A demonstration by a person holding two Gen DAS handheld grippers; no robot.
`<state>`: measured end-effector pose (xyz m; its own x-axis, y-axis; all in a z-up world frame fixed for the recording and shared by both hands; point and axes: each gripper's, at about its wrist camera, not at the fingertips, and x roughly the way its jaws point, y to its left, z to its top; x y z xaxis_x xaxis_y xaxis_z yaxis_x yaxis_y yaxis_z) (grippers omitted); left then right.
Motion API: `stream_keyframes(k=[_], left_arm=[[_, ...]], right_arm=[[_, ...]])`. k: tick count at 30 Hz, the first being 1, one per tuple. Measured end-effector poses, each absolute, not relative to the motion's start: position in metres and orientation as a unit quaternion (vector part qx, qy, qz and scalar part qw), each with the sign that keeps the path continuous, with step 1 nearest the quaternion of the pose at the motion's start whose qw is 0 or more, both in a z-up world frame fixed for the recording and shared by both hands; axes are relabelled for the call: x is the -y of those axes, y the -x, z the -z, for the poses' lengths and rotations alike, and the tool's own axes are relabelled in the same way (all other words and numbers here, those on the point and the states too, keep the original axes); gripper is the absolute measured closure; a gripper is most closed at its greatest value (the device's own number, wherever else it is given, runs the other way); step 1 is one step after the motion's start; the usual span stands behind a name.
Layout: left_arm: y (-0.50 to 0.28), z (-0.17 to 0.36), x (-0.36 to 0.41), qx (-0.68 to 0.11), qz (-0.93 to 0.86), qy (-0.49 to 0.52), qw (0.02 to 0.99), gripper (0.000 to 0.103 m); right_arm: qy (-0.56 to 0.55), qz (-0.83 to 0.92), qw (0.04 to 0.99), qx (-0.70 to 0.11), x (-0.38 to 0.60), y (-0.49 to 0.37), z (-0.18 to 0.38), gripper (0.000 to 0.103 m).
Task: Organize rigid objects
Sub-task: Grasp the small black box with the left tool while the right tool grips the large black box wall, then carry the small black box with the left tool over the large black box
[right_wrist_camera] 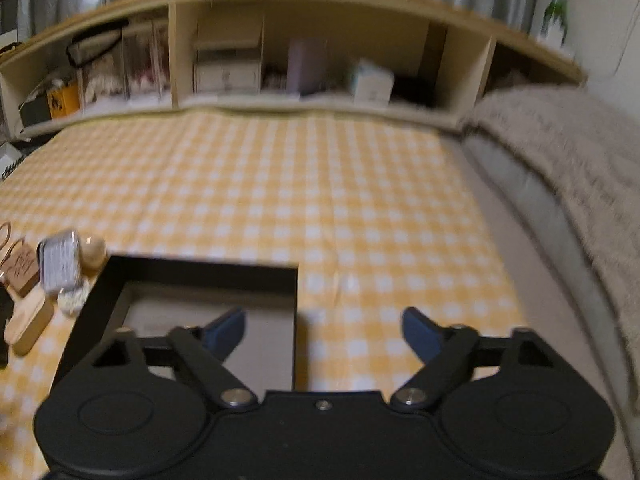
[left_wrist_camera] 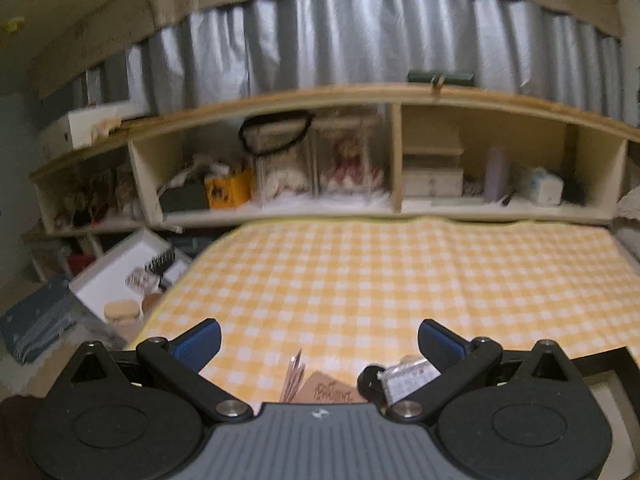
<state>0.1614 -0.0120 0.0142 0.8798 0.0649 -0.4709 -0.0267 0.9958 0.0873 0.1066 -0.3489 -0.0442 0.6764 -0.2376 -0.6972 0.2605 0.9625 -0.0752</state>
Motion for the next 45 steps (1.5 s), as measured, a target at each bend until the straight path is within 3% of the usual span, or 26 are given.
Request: stream_keyframes(k=[5, 9, 13, 19, 27, 40, 45], left_arm=[[-0.19, 0.006, -0.002, -0.306, -0.027, 0.005, 0.952, 0.0], [-0.204, 0.026, -0.018, -0.362, -0.034, 0.034, 0.931, 0.0], [-0.21, 0.046, -0.029, -0.413, -0.047, 0.044, 0.908, 0.0], [-0.209, 0.071, -0.036, -0.469, -0.064, 0.071, 0.878, 0.0], [-0.208, 0.092, -0.032, -0.507, -0.077, 0.068, 0.856, 0.0], [-0.207, 0.071, -0.026, -0.457, -0.109, 0.049, 0.882, 0.0], [-0.211, 0.08, -0.029, -0.475, -0.128, 0.035, 0.87, 0.0]], right_arm=[[-0.065, 0.103, 0.885, -0.449, 0.354, -0.113, 0.064, 0.049], [-0.092, 0.106, 0.864, -0.484, 0.358, -0.119, 0.075, 0.057], [-0.097, 0.107, 0.853, -0.501, 0.358, -0.118, 0.082, 0.082], [-0.088, 0.098, 0.854, -0.504, 0.354, -0.114, 0.08, 0.1], [-0.071, 0.1, 0.856, -0.502, 0.35, -0.113, 0.077, 0.1], [-0.067, 0.1, 0.857, -0.502, 0.352, -0.113, 0.076, 0.1], [-0.063, 0.1, 0.857, -0.502, 0.353, -0.115, 0.078, 0.099]])
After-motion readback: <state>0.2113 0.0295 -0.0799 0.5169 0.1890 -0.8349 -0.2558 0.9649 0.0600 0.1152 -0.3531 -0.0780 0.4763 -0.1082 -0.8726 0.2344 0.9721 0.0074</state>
